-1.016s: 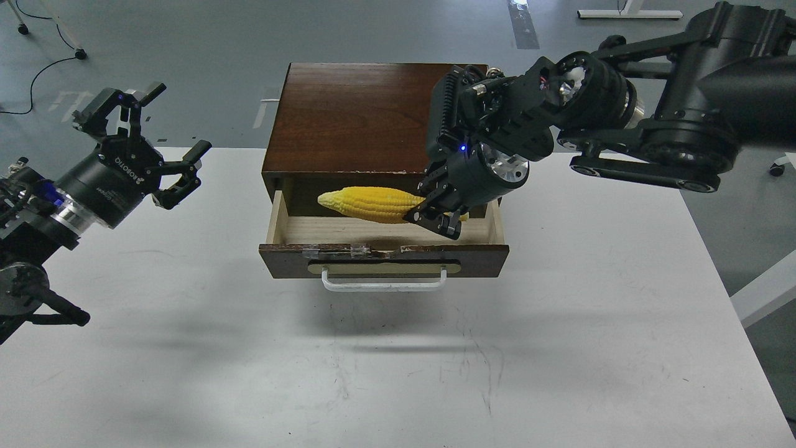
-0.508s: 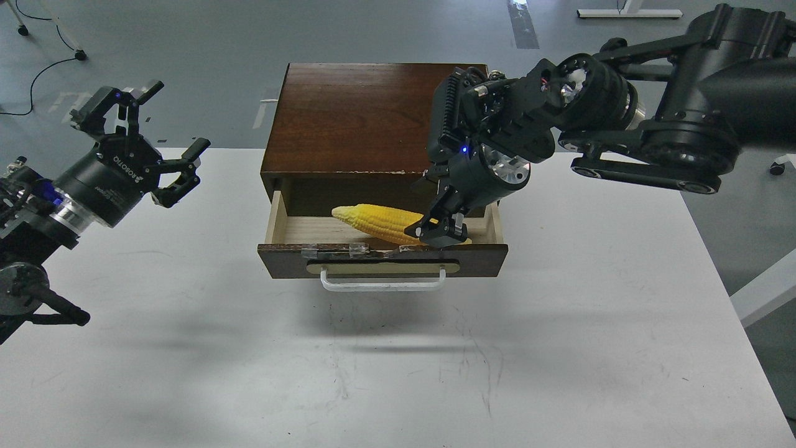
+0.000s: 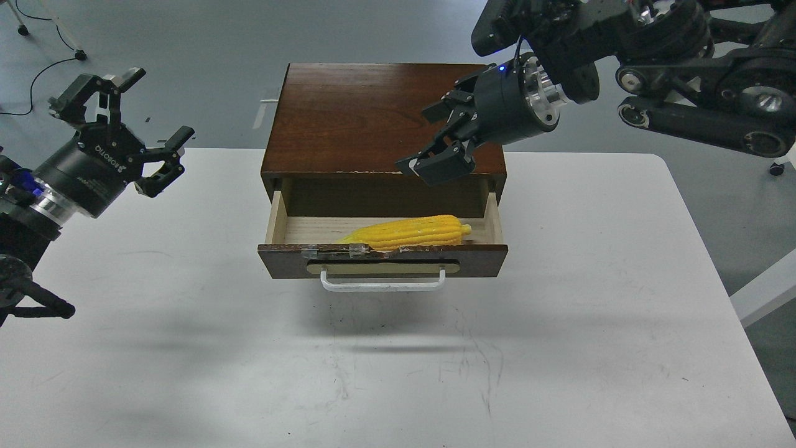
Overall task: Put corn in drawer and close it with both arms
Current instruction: 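Open the right gripper, release the corn, and lift the right arm away, then swing the left gripper down in front of the drawer below its handle, then bring the left gripper up against the drawer front near the white handle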
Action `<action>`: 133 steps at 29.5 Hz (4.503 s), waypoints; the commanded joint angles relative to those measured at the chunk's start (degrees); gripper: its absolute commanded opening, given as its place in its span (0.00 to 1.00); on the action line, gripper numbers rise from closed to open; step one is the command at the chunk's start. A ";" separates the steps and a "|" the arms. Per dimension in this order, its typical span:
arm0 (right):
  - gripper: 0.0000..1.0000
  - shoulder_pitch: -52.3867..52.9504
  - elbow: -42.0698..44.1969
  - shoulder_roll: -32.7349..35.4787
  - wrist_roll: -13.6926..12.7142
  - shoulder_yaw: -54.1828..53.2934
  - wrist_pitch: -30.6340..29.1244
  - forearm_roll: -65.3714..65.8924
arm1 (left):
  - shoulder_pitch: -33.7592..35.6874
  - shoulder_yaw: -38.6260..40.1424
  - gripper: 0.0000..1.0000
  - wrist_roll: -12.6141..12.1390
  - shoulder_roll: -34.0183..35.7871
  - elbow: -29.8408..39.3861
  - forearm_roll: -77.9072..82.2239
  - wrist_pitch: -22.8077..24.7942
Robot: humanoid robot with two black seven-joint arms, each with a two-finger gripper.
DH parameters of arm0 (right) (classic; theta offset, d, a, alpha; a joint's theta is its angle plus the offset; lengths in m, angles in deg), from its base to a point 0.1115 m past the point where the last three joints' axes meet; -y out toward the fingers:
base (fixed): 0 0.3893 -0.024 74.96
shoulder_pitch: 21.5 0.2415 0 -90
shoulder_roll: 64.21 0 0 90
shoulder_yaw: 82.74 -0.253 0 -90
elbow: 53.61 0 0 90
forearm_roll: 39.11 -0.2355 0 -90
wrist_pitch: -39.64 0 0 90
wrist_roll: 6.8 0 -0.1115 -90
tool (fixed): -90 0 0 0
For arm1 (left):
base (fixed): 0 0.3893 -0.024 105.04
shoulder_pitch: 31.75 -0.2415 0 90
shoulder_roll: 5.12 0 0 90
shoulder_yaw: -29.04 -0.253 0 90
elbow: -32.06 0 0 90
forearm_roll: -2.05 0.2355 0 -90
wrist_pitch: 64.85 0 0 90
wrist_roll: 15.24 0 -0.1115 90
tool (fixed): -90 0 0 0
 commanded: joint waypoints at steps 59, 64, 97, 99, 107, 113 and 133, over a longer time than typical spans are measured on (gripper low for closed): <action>1.00 -60.27 15.33 1.93 0.00 -38.96 0.10 -45.51 | 1.30 -17.69 0.00 -0.52 -18.02 32.22 76.11 -0.03; 1.00 -60.35 15.33 1.93 0.00 -38.79 0.10 -45.51 | -5.91 -13.56 0.00 -6.06 -16.87 31.43 69.61 -0.03; 1.00 -61.76 15.33 1.75 0.00 -38.79 0.10 -45.42 | -8.29 -11.28 0.00 -14.59 -16.87 24.48 58.36 -8.26; 1.00 -61.76 15.33 1.75 0.00 -38.79 0.10 -45.42 | -8.29 -10.84 0.00 -15.03 -16.78 24.48 57.22 -8.26; 1.00 -61.94 15.24 1.75 0.00 -38.79 0.10 -45.42 | -8.29 -10.75 0.00 -15.03 -16.70 24.40 56.86 -8.26; 1.00 -61.94 15.24 1.75 0.00 -38.79 0.10 -45.42 | -8.29 -10.40 0.00 -15.03 -16.70 23.87 56.42 -8.26; 1.00 -62.82 15.15 1.58 0.00 -38.79 0.10 -45.24 | -8.02 -8.02 0.00 -15.03 -17.05 20.09 54.05 -8.26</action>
